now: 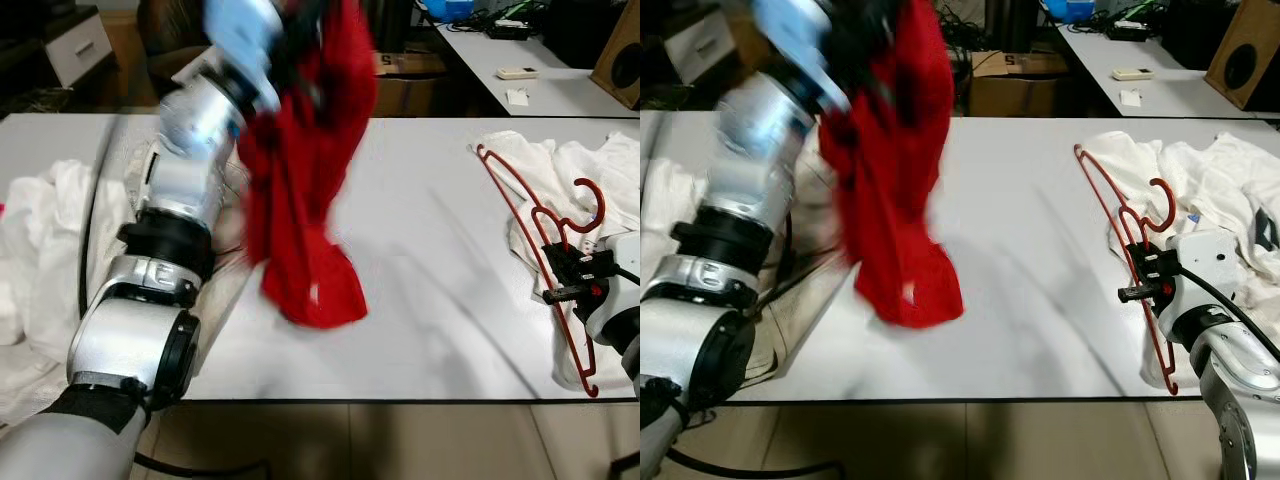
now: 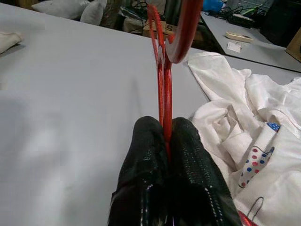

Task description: Hang hanger

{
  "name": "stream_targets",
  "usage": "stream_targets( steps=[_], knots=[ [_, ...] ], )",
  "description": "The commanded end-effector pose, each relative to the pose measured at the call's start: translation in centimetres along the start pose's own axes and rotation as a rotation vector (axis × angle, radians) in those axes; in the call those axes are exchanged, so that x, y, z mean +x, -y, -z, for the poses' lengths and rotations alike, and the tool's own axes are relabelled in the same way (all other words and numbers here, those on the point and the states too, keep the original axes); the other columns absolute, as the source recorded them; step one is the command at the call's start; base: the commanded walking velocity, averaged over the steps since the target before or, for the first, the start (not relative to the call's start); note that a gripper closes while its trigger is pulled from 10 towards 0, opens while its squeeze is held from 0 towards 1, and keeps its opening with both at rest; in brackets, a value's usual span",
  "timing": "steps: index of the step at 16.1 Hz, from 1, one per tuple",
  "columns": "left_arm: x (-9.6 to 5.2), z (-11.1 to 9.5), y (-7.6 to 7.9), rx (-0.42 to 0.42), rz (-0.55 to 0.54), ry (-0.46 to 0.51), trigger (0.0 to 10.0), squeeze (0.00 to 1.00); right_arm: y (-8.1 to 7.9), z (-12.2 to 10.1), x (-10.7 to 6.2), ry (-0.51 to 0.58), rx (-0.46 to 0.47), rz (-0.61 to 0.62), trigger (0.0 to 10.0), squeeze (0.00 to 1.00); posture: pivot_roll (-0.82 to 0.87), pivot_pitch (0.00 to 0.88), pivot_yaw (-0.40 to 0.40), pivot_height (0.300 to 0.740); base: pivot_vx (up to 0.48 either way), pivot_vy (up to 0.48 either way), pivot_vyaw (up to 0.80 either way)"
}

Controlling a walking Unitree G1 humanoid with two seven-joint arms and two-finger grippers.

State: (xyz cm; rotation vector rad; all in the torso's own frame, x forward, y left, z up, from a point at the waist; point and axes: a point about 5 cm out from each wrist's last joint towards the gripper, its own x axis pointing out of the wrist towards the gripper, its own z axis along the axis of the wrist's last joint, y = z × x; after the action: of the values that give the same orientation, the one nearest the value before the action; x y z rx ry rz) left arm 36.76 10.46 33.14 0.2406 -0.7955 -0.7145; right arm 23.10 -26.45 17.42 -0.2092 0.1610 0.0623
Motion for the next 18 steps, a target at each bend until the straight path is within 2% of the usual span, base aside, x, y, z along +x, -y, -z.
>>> stream_targets(
  steps=[1, 2, 3, 4, 5, 6, 8, 10, 11, 12, 13, 14, 15, 17, 18],
  knots=[
    [-1.4, 1.9, 2.4, -0.084, 0.122, -0.054, 0.0, 0.00, 0.4, -0.6, -0.3, 0.032, -0.007, 0.031, 10.0, 0.00, 0.00, 0.000, 0.043, 0.740, 0.000, 0.000, 0.00],
    [-2.1, 2.7, 3.5, -0.107, 0.176, -0.084, 0.0, 0.00, 0.4, -0.6, -0.3, 0.032, -0.006, 0.033, 10.0, 0.00, 0.00, 0.000, 0.041, 0.740, 0.000, 0.000, 0.00],
    [-4.9, 5.2, 6.6, -0.134, 0.308, -0.202, 0.0, 0.00, 0.2, -0.5, -0.1, 0.029, -0.009, 0.028, 10.0, 0.00, 0.00, 0.000, 0.035, 0.740, 0.000, 0.000, 0.00],
    [-7.3, 7.0, 8.7, -0.148, 0.384, -0.285, 0.0, 0.00, 0.0, -0.5, 0.0, 0.028, -0.012, 0.022, 10.0, 0.00, 0.01, 0.000, 0.030, 0.740, 0.000, 0.000, 0.00],
    [-10.1, 9.0, 10.9, -0.162, 0.477, -0.422, 0.0, 0.00, -0.2, -0.6, 0.3, 0.027, -0.017, 0.010, 10.0, 0.00, 0.01, 0.000, 0.029, 0.740, 0.000, 0.000, 0.00],
    [-12.0, 9.9, 12.1, -0.188, 0.530, -0.507, 0.0, 0.00, -0.4, -0.6, 0.4, 0.027, -0.022, 0.004, 10.0, 0.00, 0.01, 0.000, 0.029, 0.740, 0.000, 0.000, 0.00],
    [-12.5, 9.5, 12.2, -0.246, 0.524, -0.509, 0.0, 0.00, -0.5, -0.7, 0.4, 0.028, -0.024, -0.005, 10.0, 0.00, 0.02, 0.000, 0.030, 0.740, 0.000, 0.000, 0.00],
    [-13.9, 9.2, 12.7, -0.311, 0.636, -0.544, 0.0, 0.00, -0.6, -0.5, 0.3, 0.023, -0.023, -0.005, 10.0, 0.00, 0.02, 0.000, 0.037, 0.740, 0.000, 0.000, 0.00],
    [-16.1, 9.6, 13.0, -0.298, 0.772, -0.662, 0.7, 0.00, -0.6, -0.4, 0.1, 0.018, -0.026, 0.001, 10.0, 0.00, 0.02, 0.000, 0.051, 0.740, 0.000, 0.000, 0.00],
    [-17.0, 10.0, 12.5, -0.252, 0.799, -0.727, 10.0, 0.00, -0.5, -0.3, -0.1, 0.016, -0.027, 0.004, 10.0, 0.00, 0.01, 0.000, 0.056, 0.740, 0.000, 0.000, 0.00],
    [-16.8, 9.3, 11.3, -0.314, 0.751, -0.703, 10.0, 0.21, -0.2, -0.2, -0.4, 0.010, -0.027, 0.015, 10.0, 0.00, 0.01, 0.000, 0.059, 0.740, 0.000, 0.000, 0.00],
    [-16.8, 8.9, 11.1, -0.326, 0.753, -0.691, 10.0, 0.21, -0.1, -0.2, -0.5, 0.008, -0.026, 0.017, 10.0, 0.00, 0.01, 0.000, 0.062, 0.740, 0.000, 0.000, 0.00],
    [-17.1, 8.0, 10.6, -0.365, 0.781, -0.689, 10.0, 1.00, 0.1, 0.0, -0.7, 0.003, -0.024, 0.025, 10.0, 0.00, 0.01, 0.000, 0.065, 0.740, 0.000, 0.000, 0.00],
    [-17.4, 6.4, 9.8, -0.434, 0.811, -0.664, 10.0, 1.00, 0.2, 0.1, -0.9, -0.005, -0.020, 0.030, 10.0, 0.00, 0.01, 0.000, 0.069, 0.740, 0.000, 0.000, 0.00],
    [-16.9, 5.6, 9.6, -0.483, 0.796, -0.618, 10.0, 1.00, 0.1, 0.2, -1.0, -0.008, -0.017, 0.026, 10.0, 0.00, 0.01, 0.000, 0.068, 0.740, 0.000, 0.000, 0.00]
  ],
)
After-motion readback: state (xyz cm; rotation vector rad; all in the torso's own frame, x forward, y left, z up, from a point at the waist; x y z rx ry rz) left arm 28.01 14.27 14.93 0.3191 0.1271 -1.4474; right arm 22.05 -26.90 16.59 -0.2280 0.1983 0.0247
